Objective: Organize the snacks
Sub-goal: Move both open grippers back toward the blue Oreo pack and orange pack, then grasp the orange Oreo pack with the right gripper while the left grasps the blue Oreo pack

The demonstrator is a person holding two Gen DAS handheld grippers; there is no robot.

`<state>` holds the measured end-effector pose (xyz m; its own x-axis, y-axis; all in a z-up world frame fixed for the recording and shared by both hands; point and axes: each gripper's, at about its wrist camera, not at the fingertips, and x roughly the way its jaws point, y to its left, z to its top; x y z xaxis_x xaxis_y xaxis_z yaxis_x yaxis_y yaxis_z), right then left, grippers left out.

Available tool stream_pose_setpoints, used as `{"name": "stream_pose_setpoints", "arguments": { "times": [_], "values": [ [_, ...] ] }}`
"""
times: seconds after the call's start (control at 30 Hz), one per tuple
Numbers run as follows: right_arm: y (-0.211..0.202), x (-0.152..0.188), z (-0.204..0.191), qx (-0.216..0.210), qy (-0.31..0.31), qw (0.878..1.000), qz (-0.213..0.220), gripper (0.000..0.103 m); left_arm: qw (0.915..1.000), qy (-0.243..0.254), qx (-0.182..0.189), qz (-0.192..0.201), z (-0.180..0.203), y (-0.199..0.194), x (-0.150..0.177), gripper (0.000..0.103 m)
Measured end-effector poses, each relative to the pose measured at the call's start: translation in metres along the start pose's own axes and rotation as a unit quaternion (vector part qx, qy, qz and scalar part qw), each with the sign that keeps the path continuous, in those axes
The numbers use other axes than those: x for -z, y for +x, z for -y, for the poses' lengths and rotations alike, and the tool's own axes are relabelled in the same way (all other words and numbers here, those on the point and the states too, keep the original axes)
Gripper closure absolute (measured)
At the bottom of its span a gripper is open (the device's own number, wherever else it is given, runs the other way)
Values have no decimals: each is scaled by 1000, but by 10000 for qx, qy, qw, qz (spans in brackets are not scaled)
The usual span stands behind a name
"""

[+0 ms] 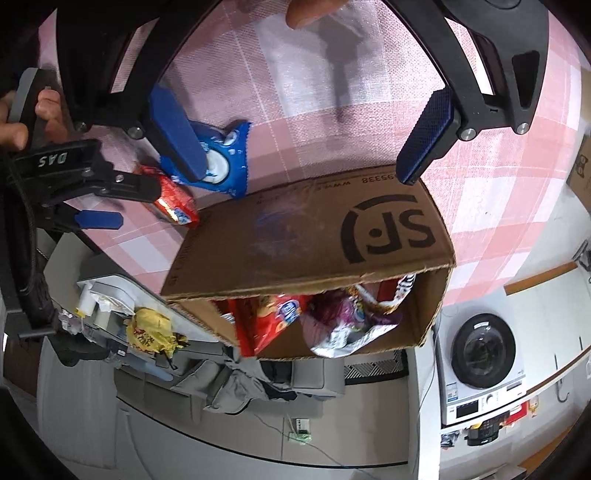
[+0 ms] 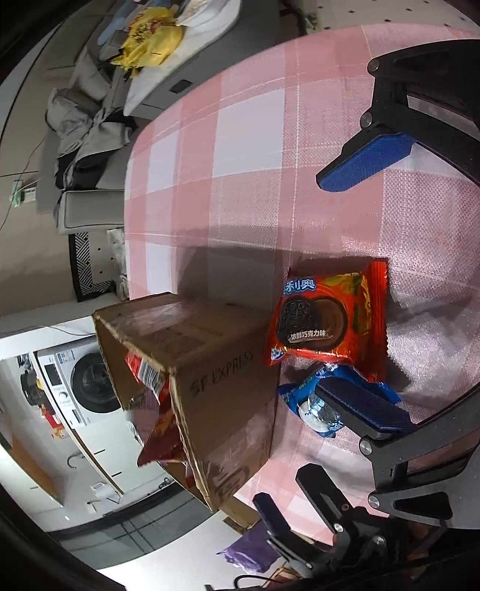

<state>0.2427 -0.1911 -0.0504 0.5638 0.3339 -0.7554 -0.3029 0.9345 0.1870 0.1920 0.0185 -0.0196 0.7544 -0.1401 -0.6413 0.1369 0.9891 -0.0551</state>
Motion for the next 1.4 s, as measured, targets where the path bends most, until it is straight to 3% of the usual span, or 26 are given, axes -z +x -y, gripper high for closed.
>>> {"name": "stream_pose_setpoints", "arguments": {
  "times": [0.17, 0.37, 0.57, 0.73, 1.2, 1.4],
  "values": [
    [7, 0, -1, -176, -4, 9998, -66, 2, 9999, -101, -39, -105, -6, 13, 1, 1],
    [16, 3, -6, -98, -95, 9998, -170, 15, 9999, -67, -89, -67, -8, 17, 4, 1],
    [16, 3, -5, -282, -82, 9995, -135, 31, 9999, -110, -49, -119, -7, 18, 7, 1],
    [14, 3, -8, -436, -133, 9989, -113, 53, 9999, -97, -40, -98, -7, 16, 8, 1],
    [-12, 6, -8, -414, -244, 9988, 78, 55, 9997, 153, -196, -19, 14, 14, 14, 1],
    [-22, 6, 2, -354, -193, 9991, 98, 55, 9986, 474, 218, -104, 40, 14, 15, 1]
  ]
}}
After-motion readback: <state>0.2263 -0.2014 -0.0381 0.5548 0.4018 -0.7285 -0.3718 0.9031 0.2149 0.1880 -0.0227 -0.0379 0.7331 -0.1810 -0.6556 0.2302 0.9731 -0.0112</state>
